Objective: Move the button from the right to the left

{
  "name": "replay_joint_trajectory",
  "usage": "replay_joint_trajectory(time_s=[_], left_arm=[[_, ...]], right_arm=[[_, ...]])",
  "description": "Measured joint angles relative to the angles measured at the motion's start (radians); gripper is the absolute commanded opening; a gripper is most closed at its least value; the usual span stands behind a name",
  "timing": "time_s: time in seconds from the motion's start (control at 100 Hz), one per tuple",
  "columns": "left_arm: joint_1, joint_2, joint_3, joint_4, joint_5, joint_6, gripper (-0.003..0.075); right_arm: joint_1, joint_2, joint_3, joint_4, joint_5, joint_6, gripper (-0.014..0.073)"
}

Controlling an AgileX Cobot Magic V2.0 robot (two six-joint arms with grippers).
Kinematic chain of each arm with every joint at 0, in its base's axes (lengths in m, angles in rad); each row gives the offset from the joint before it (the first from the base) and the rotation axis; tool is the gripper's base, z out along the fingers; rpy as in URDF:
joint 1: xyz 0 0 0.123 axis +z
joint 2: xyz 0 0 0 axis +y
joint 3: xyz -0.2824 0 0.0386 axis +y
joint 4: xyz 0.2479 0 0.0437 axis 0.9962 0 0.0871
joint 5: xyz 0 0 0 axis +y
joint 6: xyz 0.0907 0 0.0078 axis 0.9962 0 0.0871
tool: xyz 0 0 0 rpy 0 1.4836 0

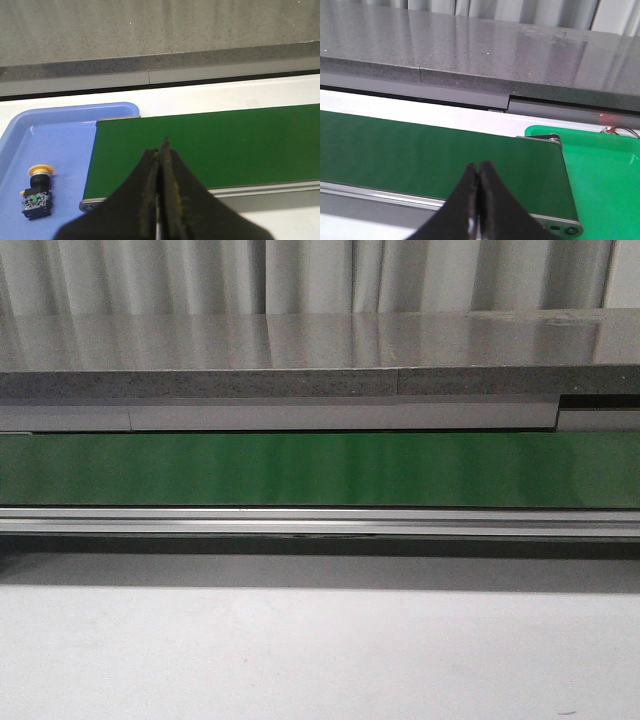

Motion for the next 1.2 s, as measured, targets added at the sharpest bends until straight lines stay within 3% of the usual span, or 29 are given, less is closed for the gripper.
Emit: replay_joint_trajectory(time_s=[0.61, 0.88, 1.2], left_arm=[[0.0, -0.34, 0.259, 0.008, -0.114, -0.004, -0.002], [0.0, -0.526, 0.447, 0.119, -0.178, -0.166, -0.002], [0.0, -0.538, 0.55, 0.137, -0.331, -0.184, -0.002]], right_arm=[[0.0, 0.0, 0.0, 0.0, 0.0, 0.0, -0.0068], [0.0, 0.0, 0.0, 0.0, 0.0, 0.0, -0.0068], [0.0, 0.0, 0.0, 0.002, -0.002, 0.0, -0.0068]])
